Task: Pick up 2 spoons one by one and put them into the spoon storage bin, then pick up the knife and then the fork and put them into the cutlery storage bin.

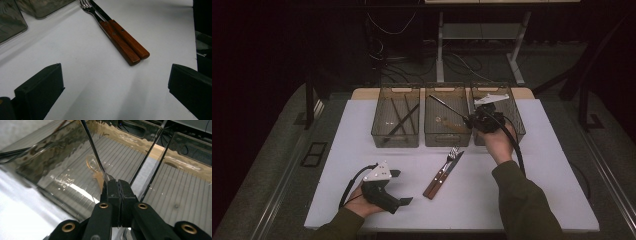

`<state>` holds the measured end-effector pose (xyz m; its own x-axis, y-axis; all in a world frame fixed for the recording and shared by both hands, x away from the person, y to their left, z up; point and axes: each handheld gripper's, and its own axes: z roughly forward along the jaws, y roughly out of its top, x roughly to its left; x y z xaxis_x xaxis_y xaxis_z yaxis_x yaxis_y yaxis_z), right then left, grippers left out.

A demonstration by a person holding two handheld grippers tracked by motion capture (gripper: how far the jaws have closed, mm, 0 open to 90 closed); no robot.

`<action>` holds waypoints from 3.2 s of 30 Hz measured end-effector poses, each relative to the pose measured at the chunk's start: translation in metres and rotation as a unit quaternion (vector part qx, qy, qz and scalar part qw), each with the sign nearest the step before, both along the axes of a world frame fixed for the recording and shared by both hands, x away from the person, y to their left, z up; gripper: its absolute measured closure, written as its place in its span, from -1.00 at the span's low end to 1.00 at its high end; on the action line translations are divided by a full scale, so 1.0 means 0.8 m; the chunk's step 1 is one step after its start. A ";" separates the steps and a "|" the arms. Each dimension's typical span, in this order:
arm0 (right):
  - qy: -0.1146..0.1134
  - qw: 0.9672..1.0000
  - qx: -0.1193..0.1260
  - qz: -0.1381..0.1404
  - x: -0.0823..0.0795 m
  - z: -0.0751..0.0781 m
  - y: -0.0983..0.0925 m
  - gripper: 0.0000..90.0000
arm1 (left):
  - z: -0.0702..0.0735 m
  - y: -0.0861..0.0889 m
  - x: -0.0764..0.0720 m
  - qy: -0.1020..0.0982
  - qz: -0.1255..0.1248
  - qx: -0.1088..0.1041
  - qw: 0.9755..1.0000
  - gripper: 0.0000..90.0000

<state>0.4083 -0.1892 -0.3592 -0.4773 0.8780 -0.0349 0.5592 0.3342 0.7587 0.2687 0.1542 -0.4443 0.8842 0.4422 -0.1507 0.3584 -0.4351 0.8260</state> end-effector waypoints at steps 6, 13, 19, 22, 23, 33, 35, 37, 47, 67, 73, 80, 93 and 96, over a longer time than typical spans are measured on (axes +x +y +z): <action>0.013 1.000 -0.017 -0.013 0.011 -0.012 0.014 0.98 | 0.000 0.000 0.000 0.000 -0.001 0.000 1.000 -1.00; 0.015 1.000 -0.022 -0.008 0.011 -0.021 0.023 0.79 | 0.000 0.001 0.000 -0.001 -0.001 0.000 1.000 -1.00; 0.008 1.000 0.003 0.009 0.009 -0.016 0.022 0.51 | 0.000 0.000 0.000 -0.001 -0.001 0.000 1.000 -1.00; 0.009 1.000 0.021 0.015 0.007 -0.013 0.017 0.29 | 0.000 0.001 0.000 -0.001 -0.001 -0.001 1.000 -1.00; 0.008 0.999 0.029 0.015 0.007 -0.013 0.015 0.21 | 0.000 0.001 0.000 -0.001 -0.001 0.000 1.000 -1.00; -0.010 0.995 0.086 0.058 -0.022 -0.011 -0.015 -0.16 | 0.001 0.002 0.001 -0.002 0.000 0.006 1.000 -1.00; -0.008 0.994 0.092 0.064 -0.029 -0.012 -0.023 -0.22 | 0.001 0.002 0.001 -0.003 0.001 0.008 1.000 -1.00; -0.004 0.992 0.103 0.068 -0.036 -0.015 -0.030 -0.33 | 0.000 0.002 0.001 -0.003 0.001 0.010 1.000 -1.00; -0.020 0.991 0.107 0.072 -0.073 -0.034 -0.059 -0.58 | 0.000 0.003 0.001 -0.004 0.003 0.013 1.000 -1.00; -0.028 0.990 0.086 0.110 -0.155 -0.086 -0.096 -0.63 | 0.001 0.002 0.000 -0.005 0.005 0.014 1.000 -1.00; -0.016 0.989 0.081 0.120 -0.170 -0.100 -0.105 -0.63 | 0.002 0.003 0.000 -0.007 0.006 0.013 1.000 -1.00; -0.014 0.989 0.076 0.124 -0.184 -0.105 -0.115 -0.63 | 0.003 0.004 0.000 -0.006 0.011 0.013 1.000 -1.00; -0.014 0.990 0.069 0.123 -0.189 -0.105 -0.120 -0.63 | 0.017 -0.011 0.001 0.002 0.029 0.011 1.000 -0.33; -0.013 0.990 0.067 0.125 -0.190 -0.106 -0.119 -0.63 | 0.019 -0.024 0.002 0.004 0.007 -0.003 1.000 0.03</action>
<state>0.2567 -0.2847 -0.4439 -0.6800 0.7308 0.0592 0.4525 0.3548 0.8181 0.2703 0.1349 -0.4293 0.8770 0.4531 -0.1602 0.3705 -0.4251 0.8258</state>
